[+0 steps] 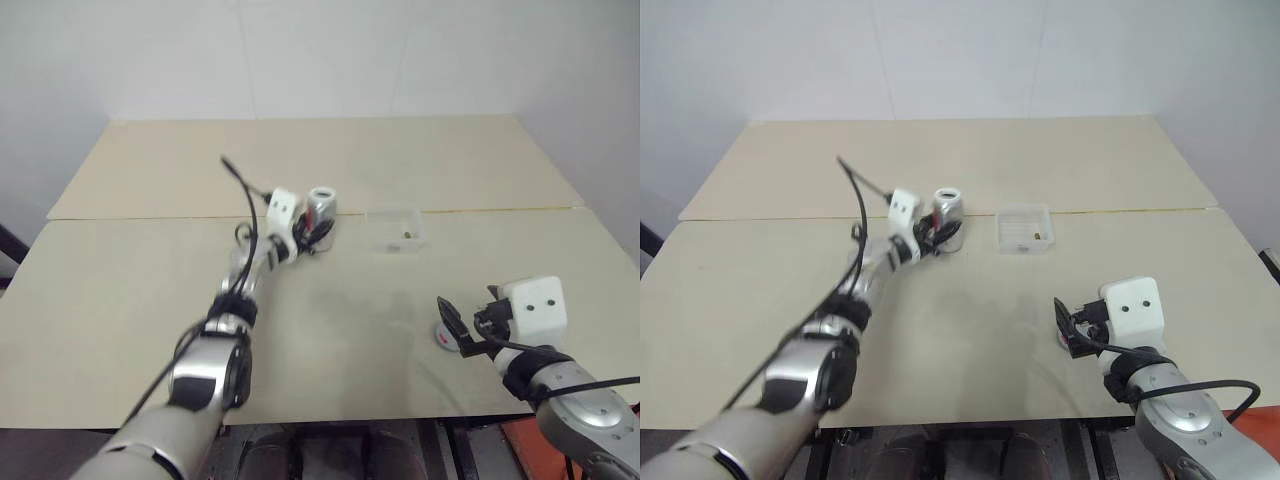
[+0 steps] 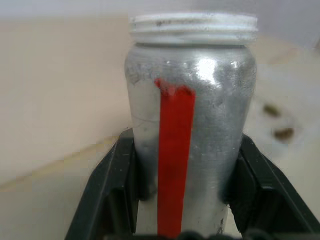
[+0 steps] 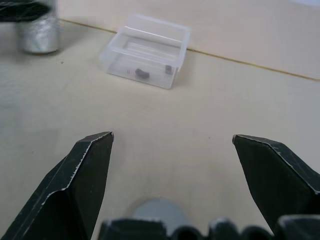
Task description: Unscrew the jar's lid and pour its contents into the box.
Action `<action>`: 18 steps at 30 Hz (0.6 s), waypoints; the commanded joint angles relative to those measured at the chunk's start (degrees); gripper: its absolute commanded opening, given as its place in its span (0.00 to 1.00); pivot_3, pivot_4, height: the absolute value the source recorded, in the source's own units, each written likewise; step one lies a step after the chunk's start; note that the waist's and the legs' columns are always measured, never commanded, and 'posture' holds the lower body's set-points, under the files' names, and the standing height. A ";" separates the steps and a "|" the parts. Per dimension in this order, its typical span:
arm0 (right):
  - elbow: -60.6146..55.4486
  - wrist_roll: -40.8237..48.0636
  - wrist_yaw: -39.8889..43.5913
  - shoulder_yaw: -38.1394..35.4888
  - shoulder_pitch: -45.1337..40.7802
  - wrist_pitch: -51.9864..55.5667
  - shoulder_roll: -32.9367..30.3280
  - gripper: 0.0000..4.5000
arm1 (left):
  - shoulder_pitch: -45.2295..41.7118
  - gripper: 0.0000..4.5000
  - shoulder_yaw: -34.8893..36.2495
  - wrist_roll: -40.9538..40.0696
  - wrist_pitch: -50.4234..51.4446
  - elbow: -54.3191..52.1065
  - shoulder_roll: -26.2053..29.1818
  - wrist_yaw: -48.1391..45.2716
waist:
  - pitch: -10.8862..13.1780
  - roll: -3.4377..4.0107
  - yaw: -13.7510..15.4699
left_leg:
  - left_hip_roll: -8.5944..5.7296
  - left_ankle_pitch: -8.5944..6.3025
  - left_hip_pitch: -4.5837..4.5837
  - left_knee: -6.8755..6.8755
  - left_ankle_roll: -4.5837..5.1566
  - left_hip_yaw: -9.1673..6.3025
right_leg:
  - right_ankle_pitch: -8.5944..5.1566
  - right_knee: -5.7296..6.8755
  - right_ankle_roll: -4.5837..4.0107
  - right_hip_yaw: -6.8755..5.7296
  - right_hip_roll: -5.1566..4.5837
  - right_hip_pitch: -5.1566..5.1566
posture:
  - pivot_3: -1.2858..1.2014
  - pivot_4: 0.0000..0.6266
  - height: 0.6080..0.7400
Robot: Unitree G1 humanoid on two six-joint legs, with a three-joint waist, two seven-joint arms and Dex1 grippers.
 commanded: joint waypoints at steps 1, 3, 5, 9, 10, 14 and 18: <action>0.32 -1.47 2.79 0.01 -2.09 0.42 -0.67 1.00 | 6.47 0.44 -2.22 -1.45 0.24 -10.93 -0.37 0.44 | -0.04 0.02 0.19 | 0.00 0.00 0.05 0.00 0.00 0.02 | 0.00 0.02 0.00 0.04 0.00 0.01 | 0.52 0.24 1.00; 1.00 -2.09 4.04 0.12 -3.05 0.66 -0.62 1.00 | 9.14 0.44 -3.07 -1.83 1.30 -14.23 -0.61 1.22 | -0.04 0.01 0.34 | 0.02 0.00 0.11 0.01 0.01 0.01 | 0.00 0.03 -0.02 0.04 0.00 0.09 | 0.52 0.24 1.00; 1.60 -2.69 5.18 0.18 -4.07 0.85 -0.52 1.00 | 11.20 0.44 -3.87 -1.69 0.62 -15.34 -0.56 2.30 | -0.05 0.01 0.40 | 0.05 -0.01 0.20 0.01 0.02 -0.01 | 0.00 0.03 -0.03 0.04 0.00 0.19 | 0.52 0.24 1.00; 1.89 -4.56 6.88 0.44 -4.68 1.18 -0.15 1.00 | 12.53 0.44 -4.37 -2.12 -0.89 -14.36 -0.48 4.55 | -0.05 0.01 0.39 | 0.06 -0.11 0.51 0.00 0.17 -0.03 | -0.01 -0.06 -0.04 0.01 0.00 0.58 | 0.52 0.24 1.00; 1.74 -5.10 7.15 0.53 -4.51 1.31 -0.10 1.00 | 12.47 0.44 -4.68 -1.95 -1.17 -13.55 -0.16 4.71 | -0.05 0.01 0.39 | 0.06 -0.18 0.54 0.00 0.30 -0.03 | -0.01 -0.09 -0.04 0.02 0.00 0.63 | 0.52 0.24 1.00; 1.19 -6.83 8.01 0.51 -3.73 1.67 0.44 1.00 | 12.36 0.60 -5.86 -2.62 -1.31 -11.39 0.71 3.42 | -0.10 0.04 0.38 | 0.07 -0.18 0.62 0.00 0.30 -0.03 | -0.01 -0.09 -0.05 0.01 0.00 0.70 | 0.52 0.24 1.00; 0.54 -7.90 8.59 0.33 -2.76 1.80 1.04 1.00 | 12.80 0.87 -6.57 -3.10 -2.28 -11.47 0.71 3.07 | -0.10 0.04 0.37 | 0.07 -0.18 0.59 -0.01 0.29 -0.02 | -0.02 -0.09 -0.05 0.01 0.00 0.67 | 0.52 0.24 1.00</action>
